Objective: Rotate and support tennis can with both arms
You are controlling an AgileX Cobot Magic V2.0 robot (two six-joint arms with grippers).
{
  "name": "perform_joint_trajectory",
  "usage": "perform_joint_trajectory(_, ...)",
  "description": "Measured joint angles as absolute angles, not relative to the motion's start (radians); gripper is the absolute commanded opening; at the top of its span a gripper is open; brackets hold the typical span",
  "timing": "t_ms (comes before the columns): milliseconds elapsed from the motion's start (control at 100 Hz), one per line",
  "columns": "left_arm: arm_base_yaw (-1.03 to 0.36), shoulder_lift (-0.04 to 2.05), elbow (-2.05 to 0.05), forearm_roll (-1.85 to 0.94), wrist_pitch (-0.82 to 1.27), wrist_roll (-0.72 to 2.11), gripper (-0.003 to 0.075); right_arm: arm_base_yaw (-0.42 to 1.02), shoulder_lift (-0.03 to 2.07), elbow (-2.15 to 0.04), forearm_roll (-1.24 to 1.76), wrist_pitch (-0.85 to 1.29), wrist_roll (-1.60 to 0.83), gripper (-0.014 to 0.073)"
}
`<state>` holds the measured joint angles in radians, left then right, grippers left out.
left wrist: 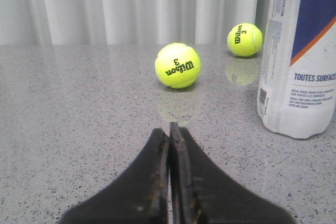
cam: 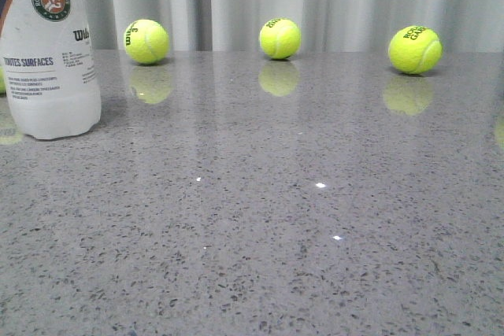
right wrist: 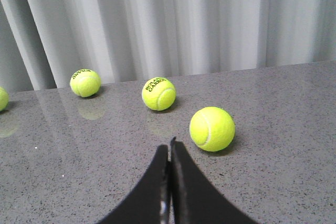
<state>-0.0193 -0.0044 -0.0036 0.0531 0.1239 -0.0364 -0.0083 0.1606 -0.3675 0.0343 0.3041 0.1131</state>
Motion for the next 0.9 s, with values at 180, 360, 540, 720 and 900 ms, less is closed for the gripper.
perform_joint_trajectory(180,-0.017,-0.004,-0.004,0.053,0.13,-0.036,-0.0021,-0.008,0.161,-0.367,0.034,0.304,0.113,-0.0066)
perform_joint_trajectory(360,-0.017,-0.004,-0.004,0.055,0.133,-0.036,-0.002,-0.008,0.161,-0.367,0.034,0.304,0.111,-0.0066)
perform_joint_trajectory(540,-0.017,-0.004,-0.004,0.055,0.133,-0.036,-0.002,-0.008,0.161,-0.367,0.034,0.304,0.111,-0.0066)
perform_joint_trajectory(720,-0.017,-0.004,-0.004,0.055,0.133,-0.036,-0.002,-0.008,0.161,-0.367,0.034,0.304,0.111,-0.0066)
perform_joint_trajectory(900,-0.017,-0.004,-0.004,0.055,0.133,-0.036,-0.002,-0.008,0.161,-0.367,0.006,0.304,0.095,-0.0066)
